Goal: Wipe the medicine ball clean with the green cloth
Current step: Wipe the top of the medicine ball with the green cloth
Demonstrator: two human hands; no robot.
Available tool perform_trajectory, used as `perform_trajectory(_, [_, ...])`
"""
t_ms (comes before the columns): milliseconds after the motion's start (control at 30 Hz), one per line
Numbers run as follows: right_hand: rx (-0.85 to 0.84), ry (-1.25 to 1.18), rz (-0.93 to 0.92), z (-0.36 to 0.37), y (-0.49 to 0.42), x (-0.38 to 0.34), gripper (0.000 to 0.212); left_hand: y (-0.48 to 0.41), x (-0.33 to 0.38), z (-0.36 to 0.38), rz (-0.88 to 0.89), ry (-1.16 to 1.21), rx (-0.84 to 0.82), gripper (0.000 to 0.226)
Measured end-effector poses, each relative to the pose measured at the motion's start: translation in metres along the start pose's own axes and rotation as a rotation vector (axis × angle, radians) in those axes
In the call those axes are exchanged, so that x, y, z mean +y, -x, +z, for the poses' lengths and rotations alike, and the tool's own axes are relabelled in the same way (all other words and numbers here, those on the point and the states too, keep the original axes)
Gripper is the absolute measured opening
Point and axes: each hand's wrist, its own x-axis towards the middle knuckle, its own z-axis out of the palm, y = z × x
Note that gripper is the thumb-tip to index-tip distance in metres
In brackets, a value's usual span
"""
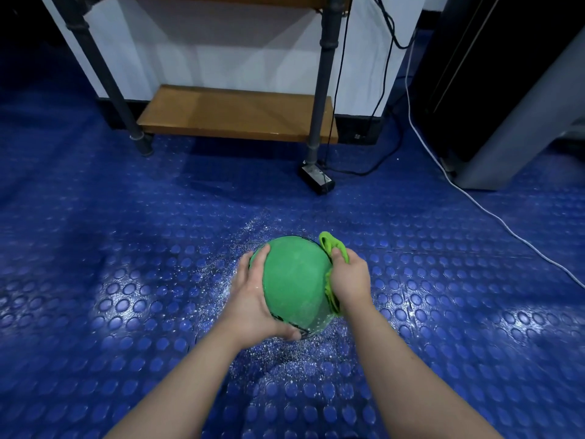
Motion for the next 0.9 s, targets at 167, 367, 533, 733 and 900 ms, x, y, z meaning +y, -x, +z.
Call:
perform_trajectory(167, [0.027,-0.029,0.043,-0.013,-0.005,0.015,0.033,0.002,0.0,0.001,-0.02,0.049,0.009,0.155])
perform_trajectory(367, [0.006,0.155,-0.345,0.014,0.045,0.015,0.047,-0.003,-0.008,0.002,-0.013,0.117,0.04,0.156])
perform_trajectory(533, [0.076,0.098,-0.181,0.015,0.026,0.007,0.041,-0.006,-0.004,0.002,-0.023,0.096,0.05,0.158])
perform_trajectory(733, [-0.043,-0.068,0.139,-0.002,0.0,0.009,0.039,0.0,-0.004,0.004,-0.016,0.102,0.068,0.156])
perform_trajectory(900, [-0.006,-0.122,0.031,-0.012,0.004,0.003,0.024,-0.004,0.0,0.006,-0.067,0.092,0.062,0.156])
